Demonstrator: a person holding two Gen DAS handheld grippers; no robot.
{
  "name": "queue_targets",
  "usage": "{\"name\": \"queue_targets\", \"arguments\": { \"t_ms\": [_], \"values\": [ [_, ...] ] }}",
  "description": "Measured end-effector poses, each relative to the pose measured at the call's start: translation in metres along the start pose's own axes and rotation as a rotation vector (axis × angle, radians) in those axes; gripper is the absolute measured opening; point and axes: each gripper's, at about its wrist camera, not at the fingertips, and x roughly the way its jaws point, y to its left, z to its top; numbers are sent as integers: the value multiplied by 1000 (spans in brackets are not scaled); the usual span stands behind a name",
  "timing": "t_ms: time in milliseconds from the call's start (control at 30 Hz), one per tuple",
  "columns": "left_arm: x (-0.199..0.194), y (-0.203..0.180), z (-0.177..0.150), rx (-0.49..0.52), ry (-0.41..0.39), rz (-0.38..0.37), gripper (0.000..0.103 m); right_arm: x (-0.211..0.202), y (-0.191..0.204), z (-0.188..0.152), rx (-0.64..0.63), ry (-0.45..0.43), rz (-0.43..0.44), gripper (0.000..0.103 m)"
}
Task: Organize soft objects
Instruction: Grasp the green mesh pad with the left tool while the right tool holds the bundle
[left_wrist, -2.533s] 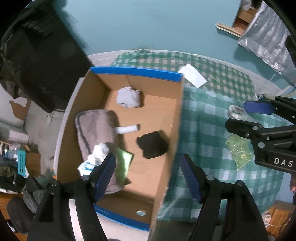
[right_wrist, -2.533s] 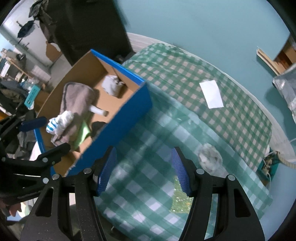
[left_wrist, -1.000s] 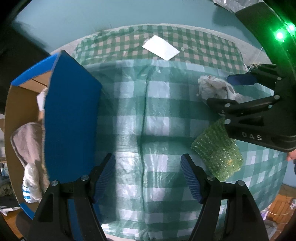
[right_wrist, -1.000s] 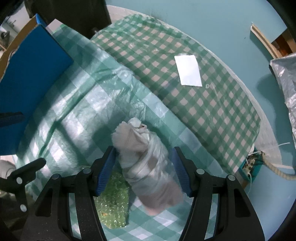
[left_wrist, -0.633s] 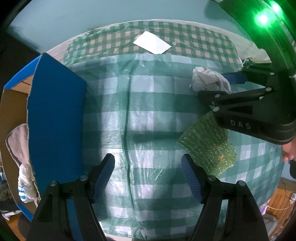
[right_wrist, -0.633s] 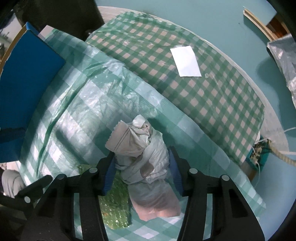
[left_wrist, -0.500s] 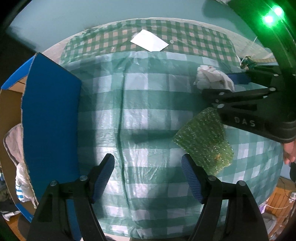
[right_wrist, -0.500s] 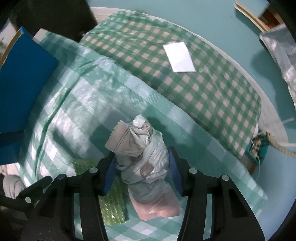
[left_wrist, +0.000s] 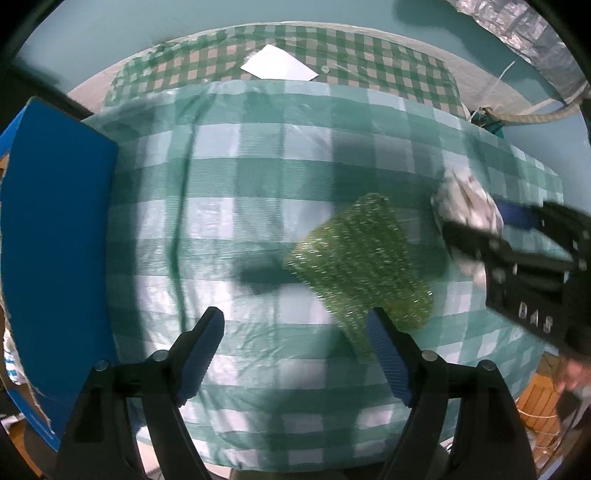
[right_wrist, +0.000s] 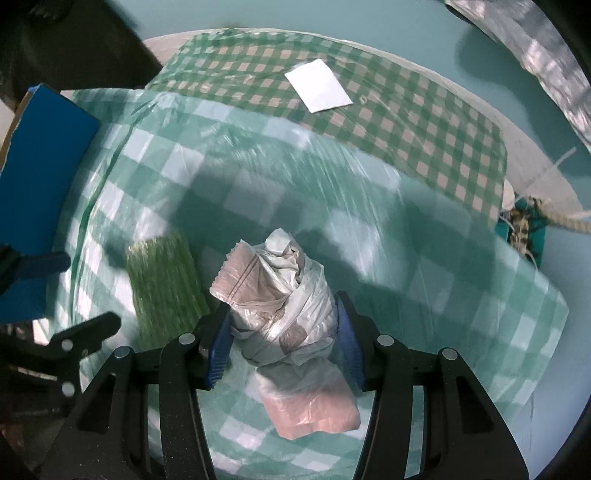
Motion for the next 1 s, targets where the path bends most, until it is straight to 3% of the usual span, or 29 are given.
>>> {"name": "queue_targets", "arguments": {
  "t_ms": [267, 500, 733, 1000],
  "values": [
    [12, -22, 6, -40, 33, -39, 81, -6, -18, -33, 67, -20, 21, 52],
    [22, -24, 18, -211, 40, -71, 81, -10, -30, -50, 95, -28, 34, 51],
    [37, -25, 21, -334, 72, -96, 81, -13, -32, -57, 80, -40, 51, 52],
    [47, -32, 24, -373, 75, -94, 81, -15, -32, -57, 71, -48, 69, 52]
  ]
}}
